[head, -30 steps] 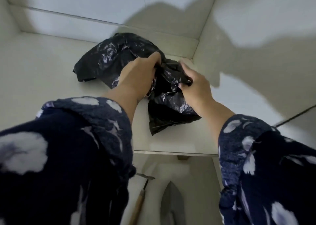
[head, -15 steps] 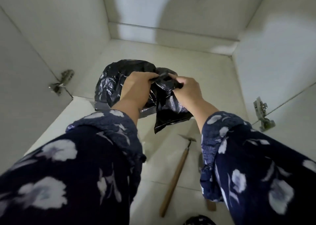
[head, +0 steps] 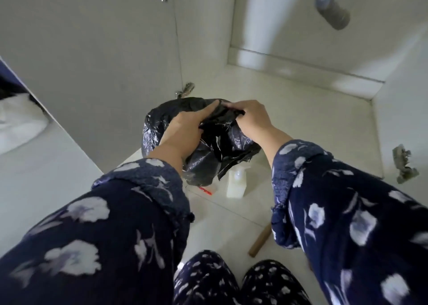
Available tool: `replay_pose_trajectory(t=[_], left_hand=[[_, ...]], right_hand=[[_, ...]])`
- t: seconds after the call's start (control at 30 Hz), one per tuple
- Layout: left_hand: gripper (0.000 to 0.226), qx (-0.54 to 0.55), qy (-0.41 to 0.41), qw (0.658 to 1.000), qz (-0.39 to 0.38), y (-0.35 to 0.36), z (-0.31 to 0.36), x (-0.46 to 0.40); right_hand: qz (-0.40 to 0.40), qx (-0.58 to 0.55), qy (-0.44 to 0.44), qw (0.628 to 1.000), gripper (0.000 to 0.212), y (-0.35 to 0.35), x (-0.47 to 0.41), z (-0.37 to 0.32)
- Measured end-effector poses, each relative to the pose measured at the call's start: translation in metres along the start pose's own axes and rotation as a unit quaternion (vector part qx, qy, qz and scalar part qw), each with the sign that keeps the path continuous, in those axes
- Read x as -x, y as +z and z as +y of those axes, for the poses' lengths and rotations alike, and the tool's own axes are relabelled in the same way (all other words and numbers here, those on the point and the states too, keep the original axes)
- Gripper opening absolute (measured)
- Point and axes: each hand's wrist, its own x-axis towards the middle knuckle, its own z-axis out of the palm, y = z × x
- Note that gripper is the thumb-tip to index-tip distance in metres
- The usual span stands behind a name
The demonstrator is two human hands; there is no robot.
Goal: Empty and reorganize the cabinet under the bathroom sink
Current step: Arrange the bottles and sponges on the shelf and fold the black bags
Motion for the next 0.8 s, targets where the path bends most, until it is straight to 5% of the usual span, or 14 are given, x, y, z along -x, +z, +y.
replay_pose_trajectory(t=[0.43,0.53,0.8], left_hand=[[0.04,-0.081,-0.256,0.96,0.075,-0.072,-0.122,0.141],[0.037,-0.016,-0.305,0.943,0.132,-0.096,-0.143,0.175],[0.045,-0.085,-0.323,0.929,0.156,-0.099,-0.216,0.259]], right_hand=[[-0.256,0.009,-0.136,0.957,0.057,0.148,0.021,-0.083],[-0.286,-0.01,-0.171,0.943,0.053,0.187,0.035,-0.11],[-0.335,-0.012,-0.205,0.92,0.049,0.274,0.086,-0.145]])
